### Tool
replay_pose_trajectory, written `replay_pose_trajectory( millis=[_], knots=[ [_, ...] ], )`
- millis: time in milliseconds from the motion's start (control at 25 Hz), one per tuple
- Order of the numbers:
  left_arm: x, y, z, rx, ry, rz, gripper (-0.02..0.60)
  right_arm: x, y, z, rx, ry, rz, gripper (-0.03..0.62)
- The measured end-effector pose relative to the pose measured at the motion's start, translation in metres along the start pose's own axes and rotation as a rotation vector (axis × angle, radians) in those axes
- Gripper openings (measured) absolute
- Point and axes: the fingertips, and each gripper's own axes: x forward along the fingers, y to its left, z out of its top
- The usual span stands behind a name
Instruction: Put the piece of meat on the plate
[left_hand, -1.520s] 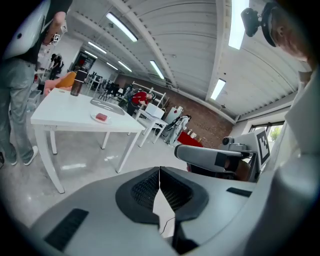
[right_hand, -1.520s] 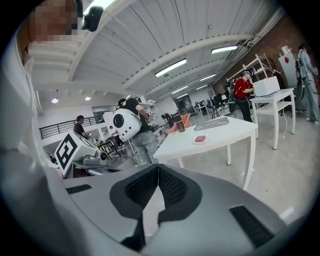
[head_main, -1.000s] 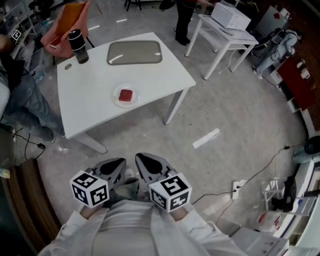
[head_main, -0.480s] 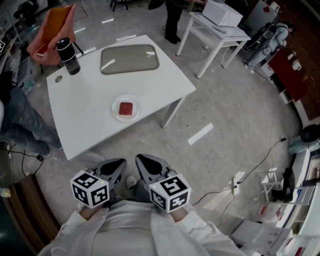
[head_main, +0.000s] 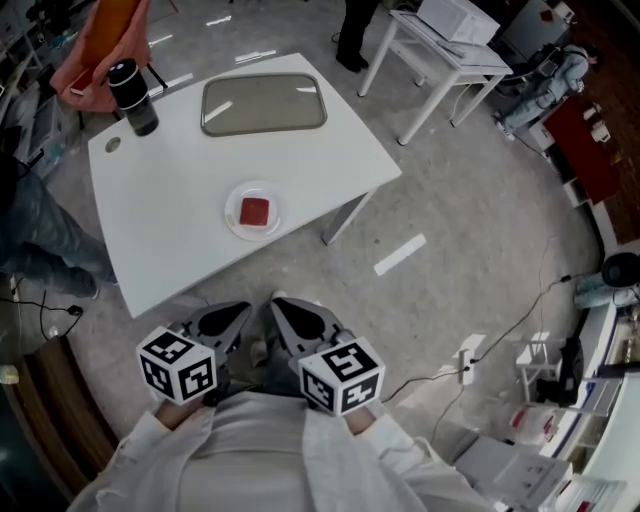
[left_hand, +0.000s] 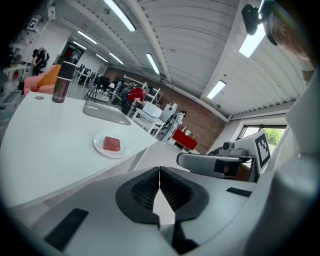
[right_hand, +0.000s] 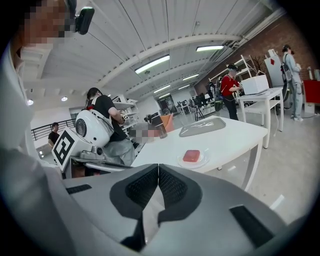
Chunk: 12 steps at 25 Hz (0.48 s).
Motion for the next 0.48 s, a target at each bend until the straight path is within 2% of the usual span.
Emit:
replay_pose_trajectory(
  millis=[200, 480],
  knots=[
    [0.016, 0.016, 0.016, -0.026, -0.008, 0.028, 0.011, 0.014, -0.017, 0.02, -0.013, -0.006, 0.022, 0.015],
    [0.049, 0.039, 0.058, -0.029, -0.03, 0.066, 0.011, 0.047, -0.054, 0.054, -0.022, 0.015, 0.07, 0.015]
  ],
)
